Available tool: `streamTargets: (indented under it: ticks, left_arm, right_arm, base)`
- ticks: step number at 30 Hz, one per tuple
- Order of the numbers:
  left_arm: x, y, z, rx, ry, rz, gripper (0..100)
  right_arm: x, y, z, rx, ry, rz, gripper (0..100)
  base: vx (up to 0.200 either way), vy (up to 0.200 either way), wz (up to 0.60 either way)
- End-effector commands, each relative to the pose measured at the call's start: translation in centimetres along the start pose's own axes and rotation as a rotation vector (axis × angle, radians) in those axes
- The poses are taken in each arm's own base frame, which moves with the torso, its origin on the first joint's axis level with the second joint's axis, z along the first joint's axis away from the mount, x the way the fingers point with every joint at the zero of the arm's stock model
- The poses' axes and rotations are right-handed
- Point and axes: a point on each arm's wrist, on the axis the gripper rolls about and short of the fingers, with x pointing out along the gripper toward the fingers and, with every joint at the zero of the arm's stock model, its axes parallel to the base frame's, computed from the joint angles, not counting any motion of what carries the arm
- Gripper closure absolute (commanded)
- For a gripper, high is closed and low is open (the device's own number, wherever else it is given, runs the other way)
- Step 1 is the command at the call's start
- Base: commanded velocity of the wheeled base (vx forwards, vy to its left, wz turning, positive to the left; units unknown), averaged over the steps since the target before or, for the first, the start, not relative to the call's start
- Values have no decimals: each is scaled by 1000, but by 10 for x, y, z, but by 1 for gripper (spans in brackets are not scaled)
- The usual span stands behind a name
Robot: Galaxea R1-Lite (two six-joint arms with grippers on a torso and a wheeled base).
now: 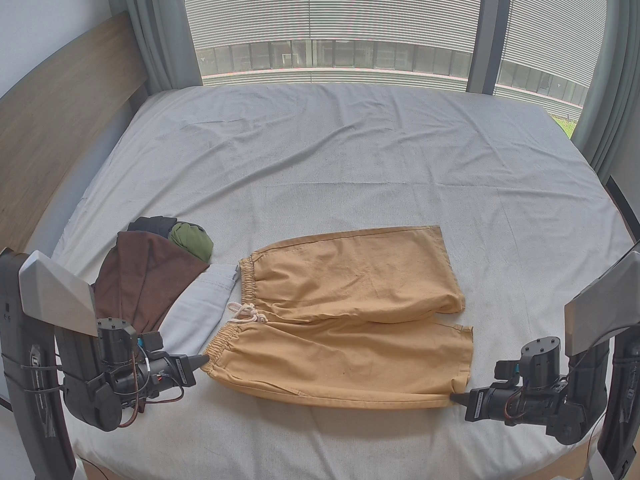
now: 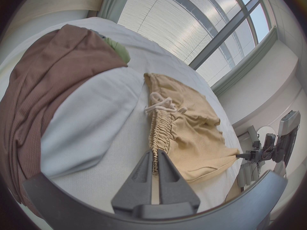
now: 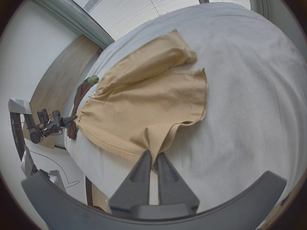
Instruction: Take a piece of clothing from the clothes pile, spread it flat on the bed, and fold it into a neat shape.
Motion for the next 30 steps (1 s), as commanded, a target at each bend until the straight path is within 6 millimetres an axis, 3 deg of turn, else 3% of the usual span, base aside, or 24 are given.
streamTargets:
  ticks: [1, 15, 28, 30]
  left_arm:
    - [-11, -22, 23, 23, -87, -56, 100]
    - [-17, -57, 51, 1, -205, -155, 100]
    - [-13, -59, 59, -20, -241, -153, 100]
    - [-11, -59, 62, -34, -261, -140, 100]
  right_arm:
    - [-14, 7, 10, -14, -72, 34, 100]
    - [-22, 4, 45, -2, -251, 48, 100]
    - [-18, 3, 78, 0, -352, 49, 100]
    - [-21, 8, 91, -4, -373, 57, 100]
  base:
    - [0, 0, 0]
    - [0, 0, 0]
    - [0, 0, 0]
    - [0, 0, 0]
